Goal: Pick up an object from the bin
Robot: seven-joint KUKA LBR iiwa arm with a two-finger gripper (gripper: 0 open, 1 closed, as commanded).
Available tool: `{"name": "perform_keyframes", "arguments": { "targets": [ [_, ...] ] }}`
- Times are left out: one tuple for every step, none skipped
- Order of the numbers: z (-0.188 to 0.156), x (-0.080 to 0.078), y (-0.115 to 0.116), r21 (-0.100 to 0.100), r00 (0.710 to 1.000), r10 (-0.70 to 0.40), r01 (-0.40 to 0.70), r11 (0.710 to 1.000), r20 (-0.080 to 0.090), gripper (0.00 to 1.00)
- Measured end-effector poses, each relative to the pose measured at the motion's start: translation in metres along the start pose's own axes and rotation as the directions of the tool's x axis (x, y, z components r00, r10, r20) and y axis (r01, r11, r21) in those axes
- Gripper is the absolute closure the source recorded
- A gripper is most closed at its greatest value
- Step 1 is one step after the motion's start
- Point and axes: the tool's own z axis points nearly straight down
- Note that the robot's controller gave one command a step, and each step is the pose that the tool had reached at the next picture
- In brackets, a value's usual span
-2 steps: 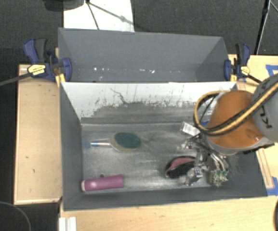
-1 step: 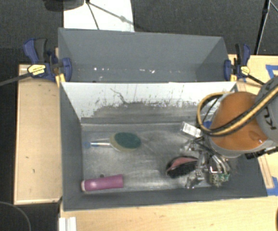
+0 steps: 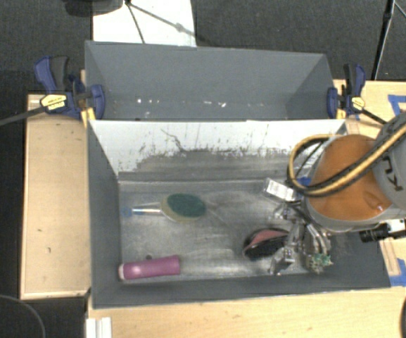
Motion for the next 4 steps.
{"name": "perform_keyframes", "arguments": {
  "targets": [
    [0.0278, -0.0026, 0.0010, -0.003, 0.975, 0.221, -0.221, 0.975, 0.007, 0.00],
    [0.0264, -0.0035, 0.0013, -0.002, 0.976, 0.217, -0.217, 0.976, 0.006, 0.00],
    [0.0237, -0.0077, -0.0001, -0.004, 0.976, 0.218, -0.217, 0.976, 0.021, 1.00],
    [0.0185, -0.0080, 0.0002, -0.001, 0.977, 0.214, -0.214, 0.977, 0.005, 1.00]
  ]
}}
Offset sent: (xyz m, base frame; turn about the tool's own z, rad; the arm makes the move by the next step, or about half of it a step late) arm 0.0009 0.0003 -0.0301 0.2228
